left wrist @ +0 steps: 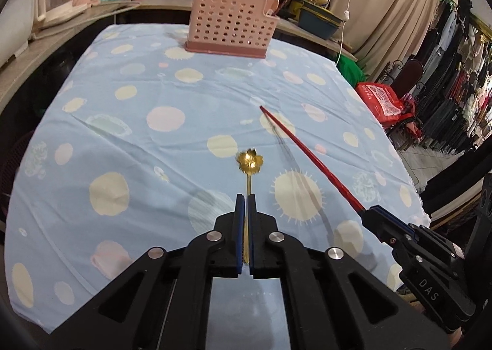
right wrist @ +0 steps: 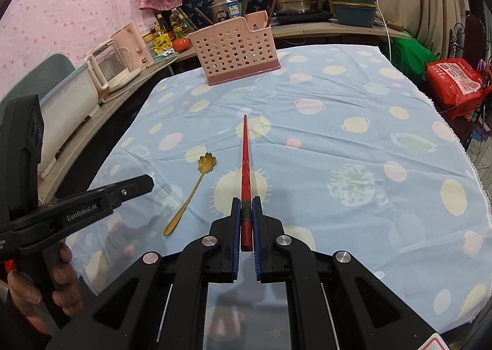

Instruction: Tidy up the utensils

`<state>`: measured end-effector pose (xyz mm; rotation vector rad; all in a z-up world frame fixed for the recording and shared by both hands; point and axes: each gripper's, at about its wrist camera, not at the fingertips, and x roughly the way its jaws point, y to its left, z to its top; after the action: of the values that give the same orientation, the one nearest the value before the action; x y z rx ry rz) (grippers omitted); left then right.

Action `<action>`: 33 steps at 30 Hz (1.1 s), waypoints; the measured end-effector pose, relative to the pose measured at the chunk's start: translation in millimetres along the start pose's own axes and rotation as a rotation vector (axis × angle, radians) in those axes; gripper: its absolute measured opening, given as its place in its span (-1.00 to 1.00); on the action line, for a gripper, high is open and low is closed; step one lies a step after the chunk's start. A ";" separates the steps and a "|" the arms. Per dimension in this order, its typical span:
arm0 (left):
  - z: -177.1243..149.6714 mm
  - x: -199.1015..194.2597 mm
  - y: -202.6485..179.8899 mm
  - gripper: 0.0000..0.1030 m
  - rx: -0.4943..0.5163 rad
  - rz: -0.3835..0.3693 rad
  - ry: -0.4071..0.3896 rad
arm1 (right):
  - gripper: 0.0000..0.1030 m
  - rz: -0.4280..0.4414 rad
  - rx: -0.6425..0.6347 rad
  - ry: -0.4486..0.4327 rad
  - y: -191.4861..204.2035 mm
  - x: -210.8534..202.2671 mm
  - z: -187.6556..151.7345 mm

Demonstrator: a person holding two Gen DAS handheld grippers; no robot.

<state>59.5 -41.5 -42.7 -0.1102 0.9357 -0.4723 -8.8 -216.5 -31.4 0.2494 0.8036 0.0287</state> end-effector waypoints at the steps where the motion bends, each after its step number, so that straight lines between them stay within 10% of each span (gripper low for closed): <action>1: -4.1 4.7 -0.7 -0.80 0.000 -0.009 0.016 | -0.87 0.000 0.001 0.004 0.0 1.0 -1.6; 17: -25.6 28.6 -3.1 -0.80 0.033 0.019 0.080 | -0.87 0.005 0.006 0.020 -0.5 4.9 -7.0; 33: 16.2 -21.1 0.0 -1.00 0.021 0.021 -0.064 | -0.87 0.026 0.006 -0.050 3.1 -15.6 9.1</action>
<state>61.9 -34.1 -17.2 -0.0954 0.8682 -0.4565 -12.9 -217.2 -13.5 0.2651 0.7511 0.0445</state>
